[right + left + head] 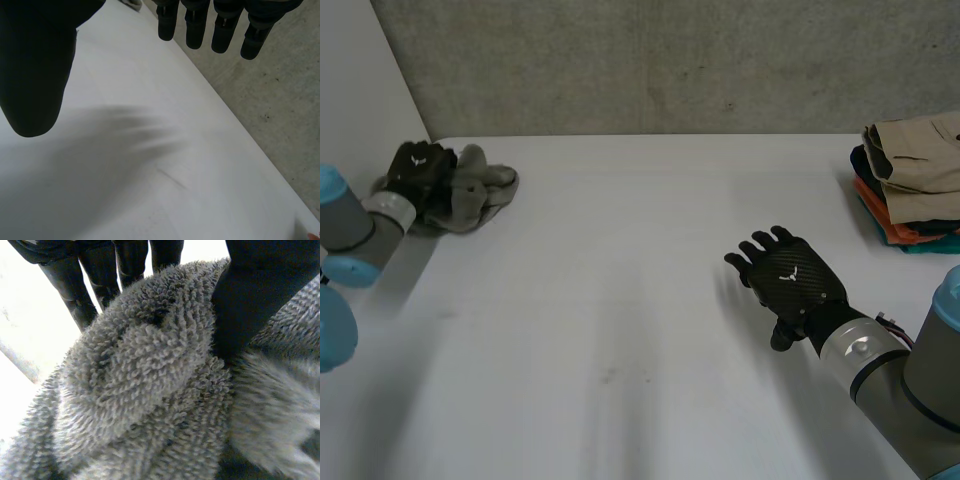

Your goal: Fold the laundry.

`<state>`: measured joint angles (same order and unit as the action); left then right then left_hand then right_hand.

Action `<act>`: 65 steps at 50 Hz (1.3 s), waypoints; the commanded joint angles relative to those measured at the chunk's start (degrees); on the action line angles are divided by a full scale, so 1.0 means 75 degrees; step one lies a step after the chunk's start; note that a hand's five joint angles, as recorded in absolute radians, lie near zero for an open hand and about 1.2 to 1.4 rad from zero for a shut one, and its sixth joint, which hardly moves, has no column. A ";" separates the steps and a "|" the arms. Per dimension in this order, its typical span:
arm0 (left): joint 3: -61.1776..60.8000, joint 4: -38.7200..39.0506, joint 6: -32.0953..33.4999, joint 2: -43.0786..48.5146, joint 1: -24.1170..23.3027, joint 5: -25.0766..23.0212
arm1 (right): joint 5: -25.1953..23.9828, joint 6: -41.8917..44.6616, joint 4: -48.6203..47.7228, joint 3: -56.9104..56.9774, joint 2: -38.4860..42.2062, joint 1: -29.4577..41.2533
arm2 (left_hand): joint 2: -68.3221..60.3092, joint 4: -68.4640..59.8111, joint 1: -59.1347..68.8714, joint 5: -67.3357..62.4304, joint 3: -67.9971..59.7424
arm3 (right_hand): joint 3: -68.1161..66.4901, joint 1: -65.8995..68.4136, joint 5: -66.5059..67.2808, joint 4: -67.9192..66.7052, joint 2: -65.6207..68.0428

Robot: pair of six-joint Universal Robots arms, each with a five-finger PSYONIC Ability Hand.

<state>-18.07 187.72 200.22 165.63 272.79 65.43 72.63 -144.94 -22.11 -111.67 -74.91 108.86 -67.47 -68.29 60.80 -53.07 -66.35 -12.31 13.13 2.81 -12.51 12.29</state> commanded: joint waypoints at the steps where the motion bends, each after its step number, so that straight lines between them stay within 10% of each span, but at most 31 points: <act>1: -0.2787 0.0036 -0.1262 -0.3139 -0.0523 0.0581 | 0.0042 -0.0033 -0.0099 -0.0005 0.0004 -0.0007 | -0.1671 -0.1561 0.2560 -0.2258 -0.1819 | 0.0307 -0.0417 -0.0374 0.0334 -0.0305; 14: -0.6836 0.1174 -0.3575 -0.7516 -0.2410 0.0581 | 0.0897 -0.1134 -0.0017 0.0077 -0.0347 -0.0252 | -0.1671 -0.1561 0.2560 -0.2258 -0.1819 | 0.0307 -0.0417 -0.0374 0.0334 -0.0305; 26: -0.7364 0.0999 -0.3598 -0.5644 -0.4660 0.0639 | 0.1038 -0.1861 0.0019 0.0101 -0.0688 -0.0522 | -0.1671 -0.1561 0.2560 -0.2258 -0.1819 | 0.0307 -0.0417 -0.0374 0.0334 -0.0305; 29: -0.7283 0.0859 -0.3587 -0.5117 -0.4999 0.0593 | 0.1038 -0.1862 0.0019 0.0101 -0.0711 -0.0627 | 0.2809 0.2919 -0.1920 0.2222 0.2660 | 0.0307 -0.0417 -0.0374 0.0334 -0.0305; 49: -0.9038 -0.0502 -0.3528 -0.7715 -0.4017 0.1436 | 0.0839 -0.1721 0.1154 0.0780 -0.1086 -0.0885 | 0.6490 0.6600 -0.5601 0.5903 0.6342 | 0.0307 -0.0417 -0.0374 0.0334 -0.0305; 65: -1.0973 -0.0361 -0.3517 -0.7706 -0.4005 0.2045 | -0.1059 0.0646 0.2679 0.3346 0.1162 -0.0815 | 0.6624 0.6734 -0.5736 0.6038 0.6476 | 0.0307 -0.0417 -0.0374 0.0334 -0.0305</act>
<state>-99.35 184.48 173.81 102.90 243.81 80.18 65.81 -146.25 -2.75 -92.77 -73.61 102.45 -18.27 -18.32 19.59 -7.37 -18.93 -12.31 13.13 2.81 -12.51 12.29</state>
